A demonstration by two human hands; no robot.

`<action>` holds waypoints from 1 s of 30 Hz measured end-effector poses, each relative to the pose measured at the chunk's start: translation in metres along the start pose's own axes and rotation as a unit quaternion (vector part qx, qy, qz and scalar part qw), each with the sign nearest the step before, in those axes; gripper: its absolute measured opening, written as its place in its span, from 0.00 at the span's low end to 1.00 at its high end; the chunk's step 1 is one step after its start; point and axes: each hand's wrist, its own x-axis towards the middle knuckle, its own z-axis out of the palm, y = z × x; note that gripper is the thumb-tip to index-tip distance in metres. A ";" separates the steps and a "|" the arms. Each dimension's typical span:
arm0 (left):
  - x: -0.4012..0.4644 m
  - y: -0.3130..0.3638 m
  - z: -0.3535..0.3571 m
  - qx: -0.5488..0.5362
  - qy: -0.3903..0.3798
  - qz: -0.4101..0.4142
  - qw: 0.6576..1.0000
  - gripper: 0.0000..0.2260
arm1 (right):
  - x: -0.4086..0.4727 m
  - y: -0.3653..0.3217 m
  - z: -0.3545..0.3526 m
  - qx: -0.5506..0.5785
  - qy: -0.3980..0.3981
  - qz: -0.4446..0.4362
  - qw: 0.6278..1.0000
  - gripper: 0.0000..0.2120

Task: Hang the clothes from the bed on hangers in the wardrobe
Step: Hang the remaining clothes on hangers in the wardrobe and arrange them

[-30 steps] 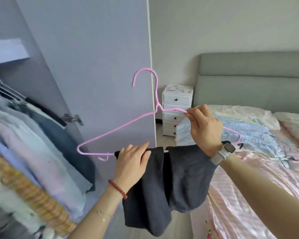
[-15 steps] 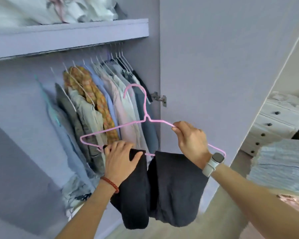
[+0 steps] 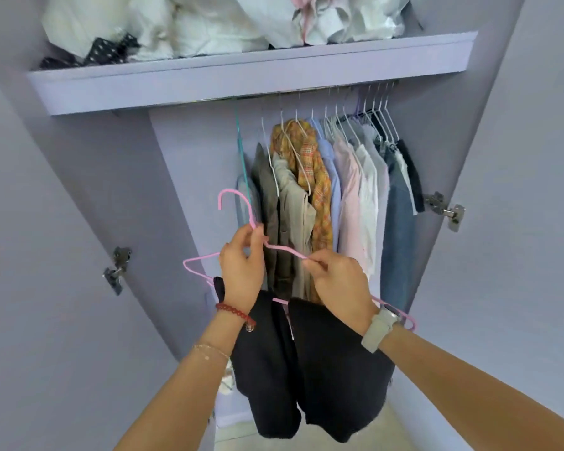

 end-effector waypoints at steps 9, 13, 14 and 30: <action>0.065 -0.039 -0.029 -0.040 0.058 -0.034 0.997 0.08 | 0.024 0.006 0.062 0.071 -0.213 -0.029 0.974 0.09; 0.096 -0.061 -0.049 -0.025 0.056 -0.061 0.996 0.09 | 0.040 -0.007 0.091 0.095 -0.206 -0.029 0.973 0.10; 0.103 -0.066 -0.054 -0.016 0.057 -0.070 0.996 0.09 | 0.046 -0.012 0.099 0.101 -0.206 -0.035 0.973 0.10; 0.209 -0.024 -0.110 0.300 0.219 0.210 0.904 0.26 | 0.184 -0.090 0.190 0.217 -0.003 0.029 0.976 0.10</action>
